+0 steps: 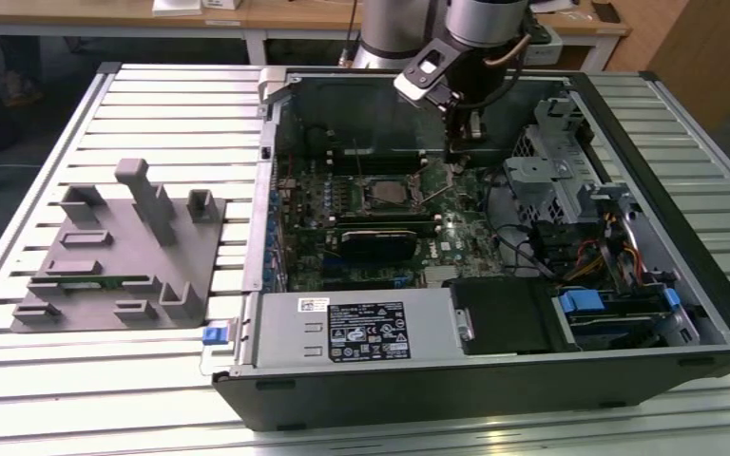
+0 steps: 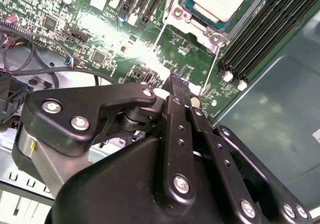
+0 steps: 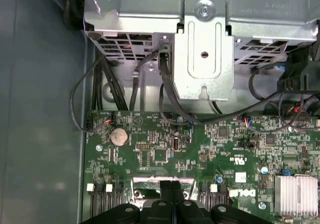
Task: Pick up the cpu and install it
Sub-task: 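Close the cpu cover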
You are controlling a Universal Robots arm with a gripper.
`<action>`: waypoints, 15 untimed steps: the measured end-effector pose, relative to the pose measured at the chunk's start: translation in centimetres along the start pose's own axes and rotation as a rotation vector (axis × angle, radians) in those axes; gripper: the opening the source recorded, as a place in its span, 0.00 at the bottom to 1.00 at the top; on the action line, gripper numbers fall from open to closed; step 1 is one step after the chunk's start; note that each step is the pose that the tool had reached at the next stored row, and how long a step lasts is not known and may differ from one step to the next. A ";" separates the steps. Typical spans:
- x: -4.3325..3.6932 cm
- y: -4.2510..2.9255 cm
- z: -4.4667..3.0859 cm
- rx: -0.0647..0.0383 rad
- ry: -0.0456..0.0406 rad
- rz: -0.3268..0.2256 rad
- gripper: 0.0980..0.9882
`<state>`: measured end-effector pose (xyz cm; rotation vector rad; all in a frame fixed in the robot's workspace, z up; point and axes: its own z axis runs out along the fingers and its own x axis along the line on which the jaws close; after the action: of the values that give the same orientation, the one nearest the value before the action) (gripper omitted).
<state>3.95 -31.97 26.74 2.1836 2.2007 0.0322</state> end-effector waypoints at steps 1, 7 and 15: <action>0.00 0.12 0.02 0.000 -0.0001 0.000 0.01; 0.19 0.79 0.38 0.000 -0.0001 0.000 0.01; 0.96 1.58 1.23 0.000 0.0001 0.000 0.01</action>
<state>5.57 -31.02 25.56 2.1837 2.2010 0.0321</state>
